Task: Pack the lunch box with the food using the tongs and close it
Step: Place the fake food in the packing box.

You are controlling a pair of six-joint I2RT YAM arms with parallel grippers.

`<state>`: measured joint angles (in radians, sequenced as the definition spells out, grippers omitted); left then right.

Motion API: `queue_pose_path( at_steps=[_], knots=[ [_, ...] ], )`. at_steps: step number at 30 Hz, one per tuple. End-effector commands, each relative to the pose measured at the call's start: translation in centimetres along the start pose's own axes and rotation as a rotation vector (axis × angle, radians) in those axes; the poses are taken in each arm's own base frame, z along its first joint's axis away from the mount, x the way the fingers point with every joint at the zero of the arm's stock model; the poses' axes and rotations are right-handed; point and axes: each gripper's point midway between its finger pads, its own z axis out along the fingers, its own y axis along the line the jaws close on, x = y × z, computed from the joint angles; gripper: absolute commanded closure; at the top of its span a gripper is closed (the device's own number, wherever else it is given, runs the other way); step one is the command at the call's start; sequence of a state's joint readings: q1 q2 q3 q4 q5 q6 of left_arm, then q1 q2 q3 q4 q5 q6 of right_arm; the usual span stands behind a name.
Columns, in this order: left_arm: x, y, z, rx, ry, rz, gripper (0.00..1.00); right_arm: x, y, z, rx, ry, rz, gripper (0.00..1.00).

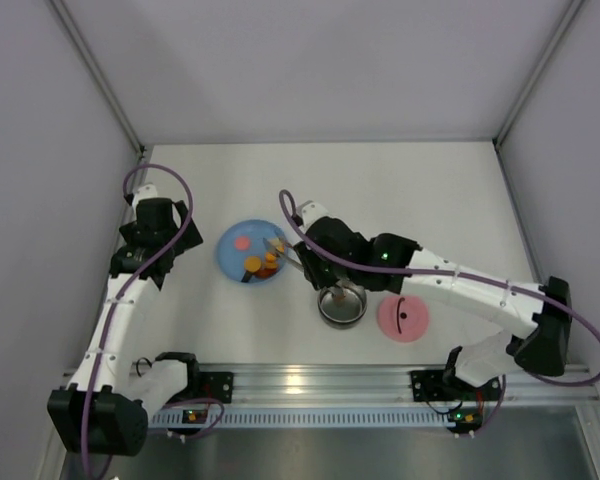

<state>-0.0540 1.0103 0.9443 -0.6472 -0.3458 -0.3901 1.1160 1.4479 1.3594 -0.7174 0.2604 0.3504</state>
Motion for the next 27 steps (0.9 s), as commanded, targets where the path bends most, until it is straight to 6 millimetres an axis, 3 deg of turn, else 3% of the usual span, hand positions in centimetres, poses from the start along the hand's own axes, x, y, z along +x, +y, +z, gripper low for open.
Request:
queue_pose_path(
  at_steps=[1,6,10,13,27],
  knots=[
    [-2.4,-0.7,-1.3,0.049,-0.075,-0.014,0.01,1.0,-2.2,-3.7,0.039,-0.028,0.04,0.7],
    [-2.5,-0.8,-1.6,0.056,-0.086,-0.01,0.01,4.4,-4.2,-7.1,0.044,-0.023,0.1,0.69],
    [-2.6,-1.0,-1.7,0.065,-0.087,-0.009,0.01,8.3,-5.8,-8.6,0.068,0.042,0.115,0.69],
    [-2.6,-1.0,-1.7,0.07,-0.087,-0.008,0.01,9.5,-6.5,-9.8,0.068,0.05,0.127,0.68],
    [-2.5,-1.1,-1.7,0.071,-0.086,-0.003,0.01,13.7,-7.4,-10.3,0.072,0.14,0.132,0.68]
  ],
)
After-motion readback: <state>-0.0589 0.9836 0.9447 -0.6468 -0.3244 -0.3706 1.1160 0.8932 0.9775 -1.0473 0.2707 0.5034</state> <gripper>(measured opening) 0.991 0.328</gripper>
